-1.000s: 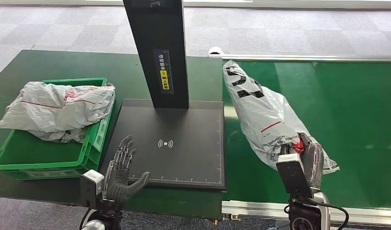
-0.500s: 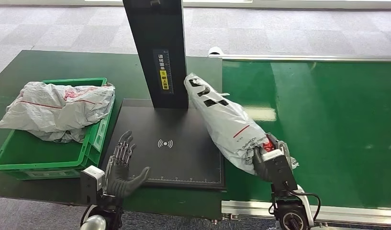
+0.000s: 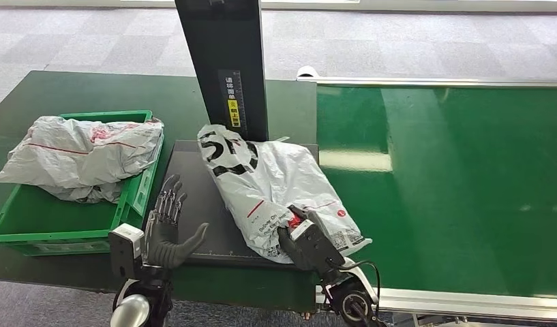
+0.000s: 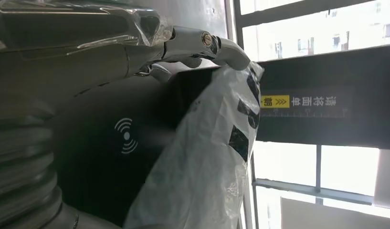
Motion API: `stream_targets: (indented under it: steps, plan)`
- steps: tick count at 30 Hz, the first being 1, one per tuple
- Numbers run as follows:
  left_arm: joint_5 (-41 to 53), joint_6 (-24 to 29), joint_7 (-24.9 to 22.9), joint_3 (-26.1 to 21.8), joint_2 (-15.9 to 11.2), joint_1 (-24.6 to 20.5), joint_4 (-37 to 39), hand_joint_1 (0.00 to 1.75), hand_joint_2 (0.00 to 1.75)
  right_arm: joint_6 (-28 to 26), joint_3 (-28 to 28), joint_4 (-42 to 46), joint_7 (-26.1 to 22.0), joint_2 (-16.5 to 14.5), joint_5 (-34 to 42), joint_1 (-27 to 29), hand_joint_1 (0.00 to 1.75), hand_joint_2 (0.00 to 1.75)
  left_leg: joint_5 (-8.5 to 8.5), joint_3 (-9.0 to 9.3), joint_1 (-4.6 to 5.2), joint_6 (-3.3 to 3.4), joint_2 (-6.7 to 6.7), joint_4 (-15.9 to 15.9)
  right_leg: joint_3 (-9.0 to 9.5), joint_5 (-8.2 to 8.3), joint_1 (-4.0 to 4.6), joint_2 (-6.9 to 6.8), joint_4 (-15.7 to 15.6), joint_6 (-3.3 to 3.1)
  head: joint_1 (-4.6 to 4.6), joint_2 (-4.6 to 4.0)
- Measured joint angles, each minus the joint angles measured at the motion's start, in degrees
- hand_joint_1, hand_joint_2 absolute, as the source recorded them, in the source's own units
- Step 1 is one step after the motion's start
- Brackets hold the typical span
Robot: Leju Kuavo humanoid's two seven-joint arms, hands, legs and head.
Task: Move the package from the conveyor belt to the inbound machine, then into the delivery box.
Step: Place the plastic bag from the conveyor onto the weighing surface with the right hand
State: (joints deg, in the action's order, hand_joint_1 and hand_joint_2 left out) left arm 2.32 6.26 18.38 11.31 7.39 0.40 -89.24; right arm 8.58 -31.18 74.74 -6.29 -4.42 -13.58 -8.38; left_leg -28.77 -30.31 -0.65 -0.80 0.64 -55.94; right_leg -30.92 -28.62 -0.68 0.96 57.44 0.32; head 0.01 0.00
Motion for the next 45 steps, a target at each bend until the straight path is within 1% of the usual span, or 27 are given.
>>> stream_targets:
  steps: [3,9,19,23,27,31,34,37,40,45]
  plan:
    - [0.16,0.44,-0.12,-1.4,0.14,0.02,-0.69,0.0,1.75,-0.25,-1.53,-0.49,-0.06,0.02,0.6,-0.92,1.75,1.75,0.0,0.0,0.0,0.0,0.0,0.0,0.01,0.0,0.0,0.0,0.0,0.0,0.01,0.0]
    - [0.52,0.58,-0.13,-3.74,0.45,0.09,-1.43,0.0,1.75,-1.06,-2.8,-0.58,-0.73,0.02,1.21,-2.32,1.75,1.75,0.0,0.0,0.0,0.0,0.0,0.0,0.0,0.0,0.0,0.0,0.0,0.0,0.0,0.0]
    - [0.63,0.58,-0.13,-4.69,0.78,0.19,-1.65,0.0,1.75,-1.08,-3.46,-0.58,-0.77,0.04,1.28,-2.92,1.75,1.75,0.0,0.0,0.0,0.0,0.01,0.0,0.0,0.0,0.0,0.0,0.0,0.0,0.01,0.0]
    - [0.78,0.58,-0.06,-4.88,0.91,0.2,-1.67,0.0,1.75,-1.8,-3.49,-0.47,-0.85,0.0,1.26,-2.96,0.01,1.75,0.0,0.0,0.0,0.0,0.01,0.0,0.0,0.0,0.0,0.0,0.0,0.0,0.01,0.0]
    - [1.24,0.64,0.02,-5.68,1.13,0.21,-1.84,0.0,1.75,-3.34,-3.59,0.31,1.78,-0.25,0.43,-3.26,0.0,0.0,0.0,0.0,0.0,0.0,0.0,0.0,0.0,0.0,0.0,0.0,0.0,0.0,0.0,0.0]
    - [1.71,0.73,0.07,-6.49,1.28,0.45,-2.13,0.0,1.75,-3.02,-3.37,0.37,2.97,-0.32,2.6,-3.46,0.0,0.0,0.0,0.01,0.0,0.0,0.0,0.0,0.0,0.0,0.0,0.0,0.0,0.0,0.0,0.0]
    - [2.2,0.57,0.41,-7.02,1.28,0.52,-2.28,0.0,1.75,-0.94,-2.21,0.36,1.67,-0.03,7.62,-3.24,0.0,0.0,0.0,0.01,0.0,0.0,0.0,-0.01,0.0,0.0,0.0,0.0,0.0,0.0,-0.01,0.0]
    - [2.63,0.4,0.88,-7.35,1.23,0.77,-2.63,0.0,1.75,0.32,0.31,0.65,0.26,0.99,11.61,-2.28,0.0,0.0,0.0,0.01,0.01,0.0,0.01,-0.02,0.0,0.0,-0.02,-0.01,0.0,0.0,0.01,0.0]
    - [2.89,0.38,1.04,-7.51,1.2,1.29,-3.45,0.0,1.75,0.33,3.53,1.33,0.03,2.16,12.54,-0.66,0.0,0.0,-0.01,0.0,0.03,0.01,0.01,-0.02,0.0,0.0,-0.03,-0.01,0.0,0.0,0.01,0.0]
    - [3.84,0.11,0.88,-8.08,1.22,2.17,-5.27,0.0,1.75,-0.25,8.65,2.93,0.23,3.21,11.33,2.3,0.0,0.0,-0.01,0.0,0.02,0.01,0.02,-0.02,-0.02,0.0,-0.04,-0.01,-0.01,0.0,-0.01,0.0]
